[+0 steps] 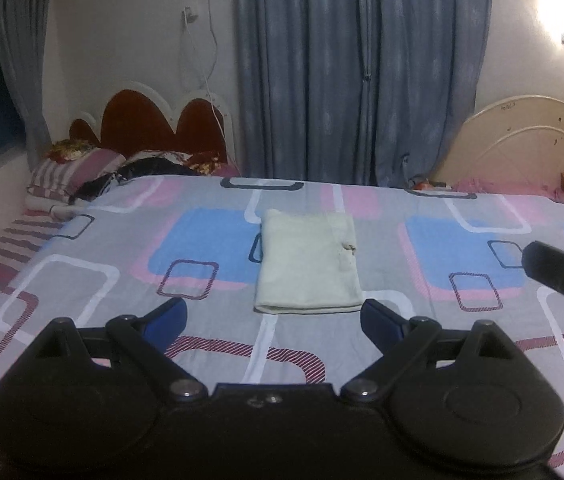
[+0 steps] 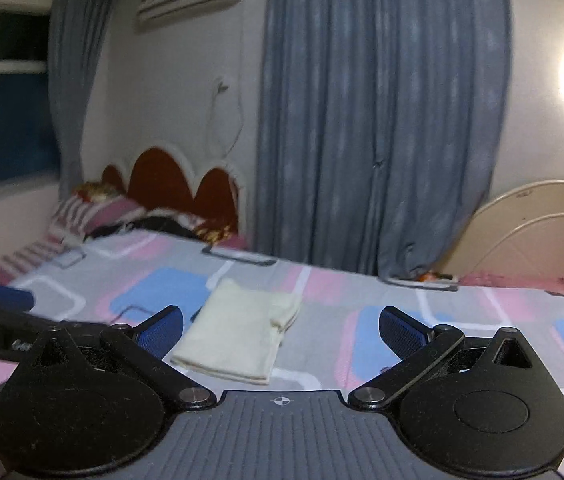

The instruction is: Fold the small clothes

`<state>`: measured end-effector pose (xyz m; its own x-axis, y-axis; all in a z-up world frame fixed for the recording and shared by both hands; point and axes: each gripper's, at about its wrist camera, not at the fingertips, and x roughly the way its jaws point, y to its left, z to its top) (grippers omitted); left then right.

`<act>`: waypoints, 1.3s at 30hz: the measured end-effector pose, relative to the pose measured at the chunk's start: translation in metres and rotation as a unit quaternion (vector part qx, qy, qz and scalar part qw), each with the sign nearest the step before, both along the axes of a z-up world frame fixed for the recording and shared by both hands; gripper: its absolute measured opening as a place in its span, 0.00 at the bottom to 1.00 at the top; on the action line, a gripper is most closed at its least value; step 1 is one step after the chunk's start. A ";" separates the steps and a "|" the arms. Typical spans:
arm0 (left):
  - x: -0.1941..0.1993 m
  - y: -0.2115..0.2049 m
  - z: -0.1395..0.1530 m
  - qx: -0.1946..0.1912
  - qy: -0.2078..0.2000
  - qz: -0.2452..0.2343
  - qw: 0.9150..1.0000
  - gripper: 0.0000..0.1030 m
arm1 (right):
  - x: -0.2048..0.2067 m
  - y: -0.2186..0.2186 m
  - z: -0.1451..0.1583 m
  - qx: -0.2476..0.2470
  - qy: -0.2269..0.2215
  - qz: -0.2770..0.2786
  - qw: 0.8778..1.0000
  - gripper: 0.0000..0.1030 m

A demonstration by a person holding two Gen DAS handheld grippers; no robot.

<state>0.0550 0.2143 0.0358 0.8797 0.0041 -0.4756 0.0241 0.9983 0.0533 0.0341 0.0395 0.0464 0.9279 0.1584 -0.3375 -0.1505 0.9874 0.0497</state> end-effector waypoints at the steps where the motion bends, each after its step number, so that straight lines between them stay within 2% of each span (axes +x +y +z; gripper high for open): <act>1: -0.003 0.000 0.000 0.000 -0.001 -0.001 1.000 0.91 | -0.003 -0.001 0.000 0.007 0.001 -0.002 1.000 1.00; 12: -0.023 -0.003 0.002 -0.003 -0.008 0.005 1.000 0.91 | -0.023 -0.013 0.004 0.015 0.002 -0.004 1.000 1.00; 39: -0.032 -0.003 0.001 -0.003 -0.007 0.004 1.000 0.91 | -0.036 -0.014 -0.002 0.011 0.009 -0.003 1.000 1.00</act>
<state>0.0231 0.2116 0.0370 0.8861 0.0079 -0.4635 0.0155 0.9988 0.0466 -0.0024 0.0255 0.0447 0.9229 0.1600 -0.3503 -0.1431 0.9870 0.0737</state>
